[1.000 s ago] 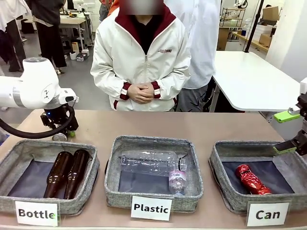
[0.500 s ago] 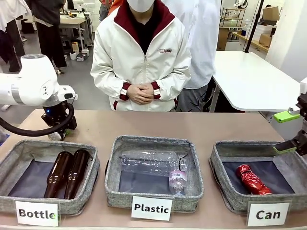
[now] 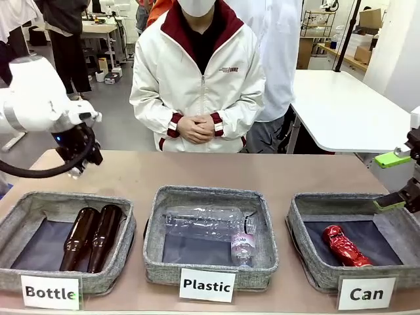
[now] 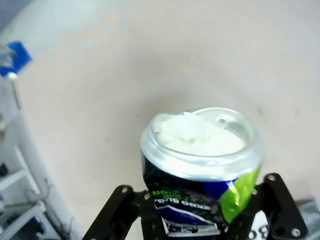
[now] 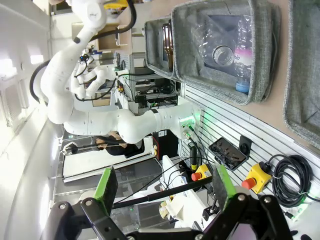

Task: Sort the can waste into the basket.
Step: Pick up the can waste from the table and place it in the right Fabric basket.

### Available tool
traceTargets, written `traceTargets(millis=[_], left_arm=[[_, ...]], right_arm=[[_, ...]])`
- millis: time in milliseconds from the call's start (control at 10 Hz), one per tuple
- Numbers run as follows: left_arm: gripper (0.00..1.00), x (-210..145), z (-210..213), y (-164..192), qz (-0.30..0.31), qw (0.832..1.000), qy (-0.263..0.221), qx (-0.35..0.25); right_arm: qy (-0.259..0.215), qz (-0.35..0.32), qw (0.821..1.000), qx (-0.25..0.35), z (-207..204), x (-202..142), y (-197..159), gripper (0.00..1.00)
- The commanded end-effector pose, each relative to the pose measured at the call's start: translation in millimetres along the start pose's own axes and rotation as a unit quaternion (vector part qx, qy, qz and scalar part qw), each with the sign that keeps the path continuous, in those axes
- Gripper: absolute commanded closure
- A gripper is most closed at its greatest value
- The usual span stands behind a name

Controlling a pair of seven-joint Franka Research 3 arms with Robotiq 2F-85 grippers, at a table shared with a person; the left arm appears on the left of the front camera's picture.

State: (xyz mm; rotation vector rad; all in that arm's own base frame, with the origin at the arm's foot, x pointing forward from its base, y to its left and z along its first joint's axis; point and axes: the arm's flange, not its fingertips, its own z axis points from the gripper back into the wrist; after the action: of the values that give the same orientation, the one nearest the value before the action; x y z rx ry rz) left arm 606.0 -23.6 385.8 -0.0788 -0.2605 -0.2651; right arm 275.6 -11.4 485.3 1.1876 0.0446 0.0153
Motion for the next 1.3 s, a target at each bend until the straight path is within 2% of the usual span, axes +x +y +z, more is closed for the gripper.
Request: traceTargets(millis=[0, 100, 200, 300, 400, 500, 600, 700, 800, 1000, 1100, 1200], left_arm=[[1.00, -27.1, 67.6, 5.7, -0.042, 0.996, -0.067, -0.034], [1.00, -51.1, 106.8, -3.1, -0.130, 0.984, -0.047, -0.108], [1.00, -81.0, 133.7, -16.3, -0.233, 0.957, -0.030, -0.171], [1.00, -114.0, 151.2, -32.6, -0.331, 0.922, -0.036, -0.200], [1.00, -145.5, 158.1, -50.7, -0.422, 0.881, -0.034, -0.212], [1.00, -169.4, 157.3, -66.4, -0.484, 0.849, -0.051, -0.207], [1.00, -179.6, 157.7, -72.7, -0.506, 0.836, -0.069, -0.201], [1.00, -174.1, 152.9, -60.9, -0.495, 0.849, -0.060, -0.176], [1.00, -172.6, 162.3, -81.9, -0.428, 0.879, -0.047, -0.203], [1.00, -172.6, 162.3, -81.9, -0.428, 0.879, -0.047, -0.203], [1.00, -183.1, 159.1, -80.2, -0.464, 0.862, -0.044, -0.198], [1.00, -164.4, 150.4, -126.8, -0.477, 0.860, -0.027, -0.177]], right_arm=[[0.004, 0.010, 1.000, -0.004, 1.2, -1.2, -1.2, 0.00], [0.004, 0.010, 1.000, -0.004, 1.2, -1.2, -1.2, 0.00], [0.004, 0.010, 1.000, -0.004, 1.2, -1.2, -1.2, 0.00], [0.004, 0.010, 1.000, -0.004, 1.2, -1.2, -1.2, 0.00], [0.004, 0.010, 1.000, -0.004, 1.2, -1.2, -1.2, 0.00], [0.004, 0.010, 1.000, -0.004, 1.2, -1.2, -1.2, 0.00], [0.004, 0.010, 1.000, -0.004, 1.2, -1.2, -1.2, 0.00], [0.004, 0.010, 1.000, -0.004, 1.2, -1.2, -1.2, 0.00], [0.004, 0.010, 1.000, -0.004, 1.2, -1.2, -1.2, 0.00], [0.004, 0.010, 1.000, -0.004, 1.2, -1.2, -1.2, 0.00], [0.000, 0.000, 1.000, 0.000, 0.3, 0.0, 0.1, 0.00], [-0.034, 0.038, 0.999, -0.016, 34.1, -21.0, 30.7, 0.00]])
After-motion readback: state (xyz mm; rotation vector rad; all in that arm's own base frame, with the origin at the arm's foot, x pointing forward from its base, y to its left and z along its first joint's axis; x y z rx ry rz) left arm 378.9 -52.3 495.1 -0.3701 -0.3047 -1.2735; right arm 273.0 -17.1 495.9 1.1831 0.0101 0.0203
